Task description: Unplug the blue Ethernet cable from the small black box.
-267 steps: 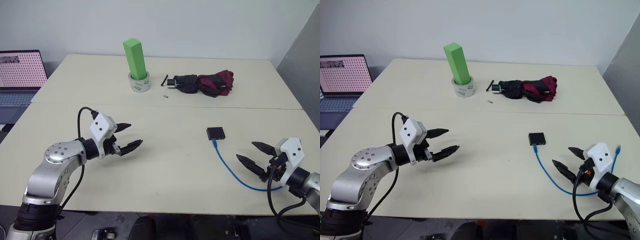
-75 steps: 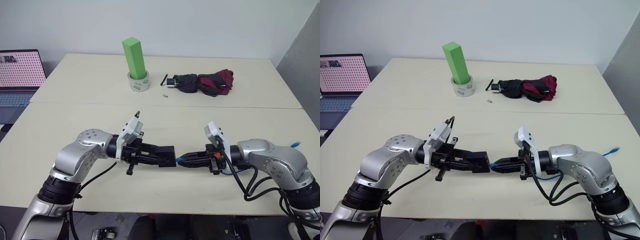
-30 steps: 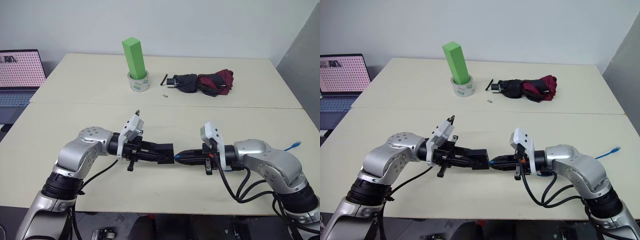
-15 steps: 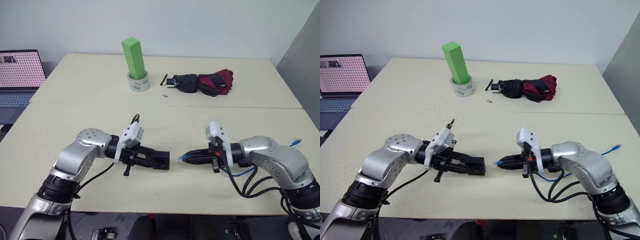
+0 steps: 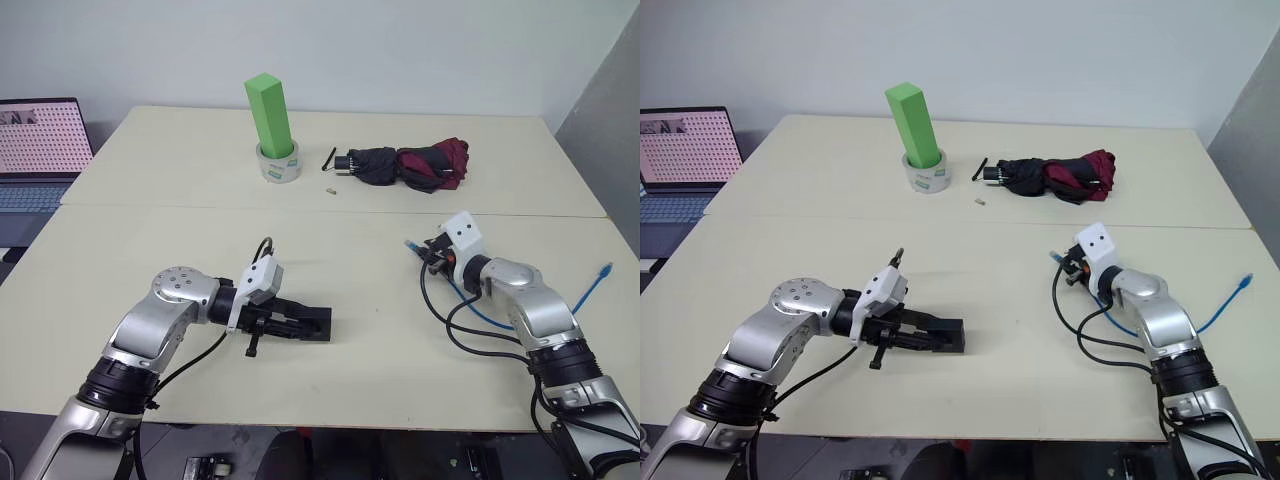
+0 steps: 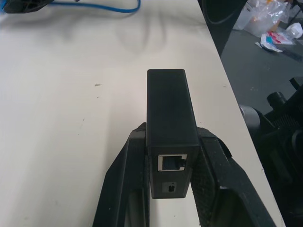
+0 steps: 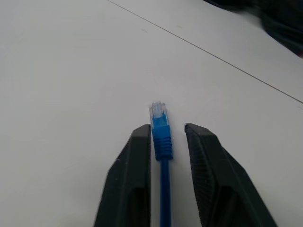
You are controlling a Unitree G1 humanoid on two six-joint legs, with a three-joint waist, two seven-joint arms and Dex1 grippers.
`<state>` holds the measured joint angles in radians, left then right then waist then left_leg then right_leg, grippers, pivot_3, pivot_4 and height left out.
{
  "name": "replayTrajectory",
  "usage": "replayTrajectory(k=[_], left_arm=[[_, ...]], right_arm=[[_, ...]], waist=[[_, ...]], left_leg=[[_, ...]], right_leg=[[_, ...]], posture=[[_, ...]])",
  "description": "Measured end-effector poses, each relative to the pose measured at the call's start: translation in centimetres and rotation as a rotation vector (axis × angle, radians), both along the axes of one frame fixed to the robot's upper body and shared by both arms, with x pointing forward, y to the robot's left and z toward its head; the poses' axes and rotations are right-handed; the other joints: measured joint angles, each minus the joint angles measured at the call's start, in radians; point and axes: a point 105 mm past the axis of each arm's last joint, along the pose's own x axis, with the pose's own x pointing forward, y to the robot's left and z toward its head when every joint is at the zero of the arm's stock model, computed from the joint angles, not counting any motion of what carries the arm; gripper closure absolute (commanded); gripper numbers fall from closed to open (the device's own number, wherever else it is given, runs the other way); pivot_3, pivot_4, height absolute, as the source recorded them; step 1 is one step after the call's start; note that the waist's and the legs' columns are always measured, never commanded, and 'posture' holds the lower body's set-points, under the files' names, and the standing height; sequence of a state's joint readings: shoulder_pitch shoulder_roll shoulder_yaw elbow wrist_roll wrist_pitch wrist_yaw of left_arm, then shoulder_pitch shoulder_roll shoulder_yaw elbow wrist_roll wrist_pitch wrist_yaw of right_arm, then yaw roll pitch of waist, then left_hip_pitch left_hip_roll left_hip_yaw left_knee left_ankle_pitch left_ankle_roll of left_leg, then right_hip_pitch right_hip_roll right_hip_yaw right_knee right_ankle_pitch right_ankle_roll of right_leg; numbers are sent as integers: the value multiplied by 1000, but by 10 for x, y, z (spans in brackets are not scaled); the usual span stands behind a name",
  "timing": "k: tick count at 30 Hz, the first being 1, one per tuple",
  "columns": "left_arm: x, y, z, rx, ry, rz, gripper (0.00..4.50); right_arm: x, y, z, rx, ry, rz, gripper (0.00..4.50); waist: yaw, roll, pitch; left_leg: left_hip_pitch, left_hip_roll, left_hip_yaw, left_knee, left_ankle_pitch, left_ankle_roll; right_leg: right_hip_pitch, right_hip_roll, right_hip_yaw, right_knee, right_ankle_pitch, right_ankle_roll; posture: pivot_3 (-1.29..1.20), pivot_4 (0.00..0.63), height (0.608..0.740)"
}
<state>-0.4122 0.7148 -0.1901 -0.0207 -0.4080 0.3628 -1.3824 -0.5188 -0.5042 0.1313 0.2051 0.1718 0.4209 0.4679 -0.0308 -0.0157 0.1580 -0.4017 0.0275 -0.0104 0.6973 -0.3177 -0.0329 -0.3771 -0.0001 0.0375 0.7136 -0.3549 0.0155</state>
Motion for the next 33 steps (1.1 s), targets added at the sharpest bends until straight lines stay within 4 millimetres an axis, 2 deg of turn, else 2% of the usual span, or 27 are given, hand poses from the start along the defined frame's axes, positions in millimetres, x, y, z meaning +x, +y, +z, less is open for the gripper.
replayTrajectory(k=[2, 5, 9, 10, 13, 16, 21, 25, 27, 29, 33], left_arm=[[3, -2, 2, -8, -19, 11, 3717], [14, -3, 3, -22, -68, 71, 3717], [42, 2, -1, -51, -141, 263, 3717], [50, 4, 1, -69, -168, 322, 3717], [77, 14, 6, -110, -254, 534, 3717], [100, 29, 8, -133, -324, 740, 3717], [119, 69, -7, -134, -392, 1042, 3717], [121, 75, -14, -173, -385, 1123, 3717], [121, 75, -15, -182, -383, 1139, 3010], [120, 77, -19, -195, -358, 1160, 2673], [116, 78, -30, -192, -309, 1168, 1629]], right_arm=[[1, -3, 1, 2, -7, -9, 2009], [-2, -7, 8, 24, -8, 4, 1117], [-23, 1, 28, 66, 1, 141, 161], [-33, 7, 35, 74, 5, 206, 60], [-62, 31, 48, 117, 30, 393, 46], [-80, 50, 61, 138, 24, 503, 46], [-87, 74, 67, 157, 17, 565, 46], [-86, 81, 66, 159, 16, 569, 46], [-84, 81, 64, 152, 19, 557, 46], [-83, 81, 63, 146, 20, 550, 46], [-84, 82, 61, 142, 27, 551, 46]], waist=[[-1, 0, 0], [0, 0, 0], [2, 0, 0], [2, 0, 0], [3, 0, 0], [1, 0, 0], [2, -1, 0], [6, -1, -1], [5, -2, -1], [4, -1, -1], [2, -2, -1]], left_leg=[[0, 0, 0, 0, 0, 0], [0, 0, 0, 0, 0, 0], [0, 0, 0, 0, 0, 0], [0, 0, 0, 0, 0, 0], [0, 0, -1, 0, 0, 0], [0, 0, -1, 0, 0, 0], [0, 0, -1, 1, 0, 0], [0, -1, -1, 1, 0, 0], [0, -1, -1, 1, 0, 0], [1, -1, -1, 1, 0, 0], [1, -1, -1, 1, 0, 0]], right_leg=[[0, 0, 0, 0, 0, 0], [0, 0, 0, 1, 0, 0], [0, 0, 0, 1, 0, 0], [0, 0, 0, 1, 0, 0], [0, 0, -1, 1, 0, 0], [0, 0, -1, 1, 0, 0], [0, 0, -1, 1, 0, 0], [1, -2, -2, 1, 0, 0], [1, -2, -2, 1, 0, 0], [1, -2, -2, 1, 0, 0], [0, -2, -2, 1, 0, 0]], posture=[[0, 150, 740], [0, 150, 740], [0, 150, 740], [0, 150, 740], [0, 150, 740], [0, 150, 740], [0, 150, 740], [0, 150, 740], [0, 150, 740], [0, 150, 740], [0, 150, 740]])
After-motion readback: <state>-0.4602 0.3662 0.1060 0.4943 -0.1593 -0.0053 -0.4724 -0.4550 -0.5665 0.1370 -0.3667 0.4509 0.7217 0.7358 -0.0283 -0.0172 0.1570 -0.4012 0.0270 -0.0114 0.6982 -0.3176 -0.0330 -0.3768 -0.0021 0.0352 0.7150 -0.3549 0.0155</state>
